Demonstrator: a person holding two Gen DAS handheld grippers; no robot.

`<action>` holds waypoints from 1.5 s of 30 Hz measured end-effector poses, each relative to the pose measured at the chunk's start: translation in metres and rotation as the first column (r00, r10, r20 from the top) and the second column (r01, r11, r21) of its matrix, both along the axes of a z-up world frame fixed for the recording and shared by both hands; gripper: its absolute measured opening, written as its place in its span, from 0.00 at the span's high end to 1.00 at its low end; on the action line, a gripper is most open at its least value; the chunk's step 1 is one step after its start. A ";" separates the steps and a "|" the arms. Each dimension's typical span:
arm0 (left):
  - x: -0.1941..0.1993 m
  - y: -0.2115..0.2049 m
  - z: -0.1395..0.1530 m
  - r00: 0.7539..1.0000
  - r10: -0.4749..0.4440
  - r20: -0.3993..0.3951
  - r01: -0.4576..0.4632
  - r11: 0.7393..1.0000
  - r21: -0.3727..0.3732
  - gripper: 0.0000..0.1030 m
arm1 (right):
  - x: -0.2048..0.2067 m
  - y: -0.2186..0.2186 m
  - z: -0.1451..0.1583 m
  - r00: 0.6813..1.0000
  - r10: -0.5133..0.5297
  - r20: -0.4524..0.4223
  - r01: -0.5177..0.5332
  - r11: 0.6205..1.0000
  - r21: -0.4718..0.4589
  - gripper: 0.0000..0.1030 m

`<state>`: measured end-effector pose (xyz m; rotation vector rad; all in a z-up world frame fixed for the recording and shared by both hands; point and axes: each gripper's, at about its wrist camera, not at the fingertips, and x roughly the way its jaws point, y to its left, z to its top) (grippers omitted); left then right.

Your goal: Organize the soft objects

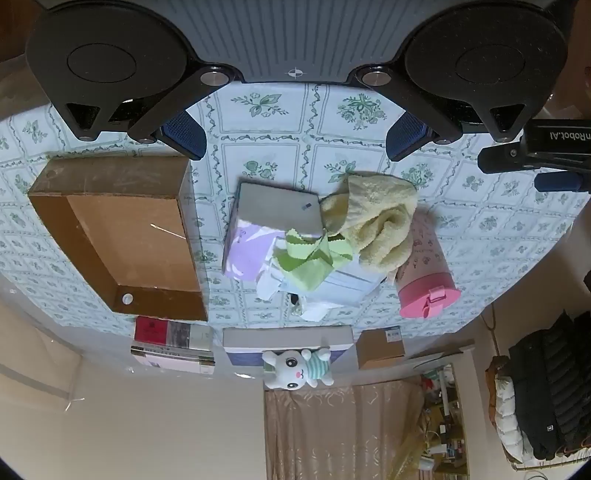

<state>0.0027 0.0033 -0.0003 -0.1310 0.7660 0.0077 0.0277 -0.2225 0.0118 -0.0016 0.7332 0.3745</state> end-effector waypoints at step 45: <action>-0.009 -0.003 -0.002 1.000 0.023 0.015 -0.023 1.000 -0.006 0.01 | -0.003 0.004 -0.004 1.000 -0.002 0.007 0.001 1.000 0.021 0.01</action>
